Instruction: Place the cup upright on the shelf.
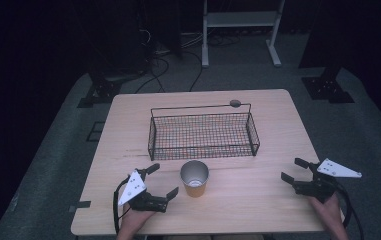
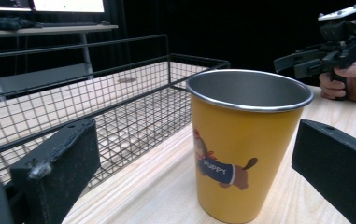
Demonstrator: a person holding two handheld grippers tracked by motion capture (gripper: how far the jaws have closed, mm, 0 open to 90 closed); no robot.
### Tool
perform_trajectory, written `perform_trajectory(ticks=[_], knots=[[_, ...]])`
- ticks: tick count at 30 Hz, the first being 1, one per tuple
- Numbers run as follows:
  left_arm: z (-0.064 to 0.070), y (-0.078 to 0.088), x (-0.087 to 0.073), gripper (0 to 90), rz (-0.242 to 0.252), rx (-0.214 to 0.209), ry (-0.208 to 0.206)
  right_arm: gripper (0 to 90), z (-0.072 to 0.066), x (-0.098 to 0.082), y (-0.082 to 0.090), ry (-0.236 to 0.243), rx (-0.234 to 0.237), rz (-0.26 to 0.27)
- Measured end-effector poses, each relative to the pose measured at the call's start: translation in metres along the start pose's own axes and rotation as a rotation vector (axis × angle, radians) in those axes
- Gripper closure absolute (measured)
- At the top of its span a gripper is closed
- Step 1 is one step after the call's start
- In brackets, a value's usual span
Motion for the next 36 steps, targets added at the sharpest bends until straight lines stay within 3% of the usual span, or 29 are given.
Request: perform_trajectory(ticks=[13,25,36], knots=[[0.012,-0.010,0.002,0.4,-0.019,-0.079,-0.025,14.2,0.000,0.000,0.000,-0.001,0.000,0.000],[0.022,-0.029,0.000,0.4,-0.059,-0.122,-0.030,14.3,0.000,0.000,0.000,-0.003,0.000,0.000],[0.026,-0.048,-0.001,0.4,-0.093,-0.135,-0.025,14.3,0.000,0.000,0.000,-0.004,0.000,0.000]])
Point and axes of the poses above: each handheld gripper's, and its own axes: y roughly backward along the jaws, x roughly out of its top, z roughly to its right, the point moved 1 cm from there along -y, roughly forward along the jaws, and after that the axes turned 4 degrees about x, right-handed, at the moved point
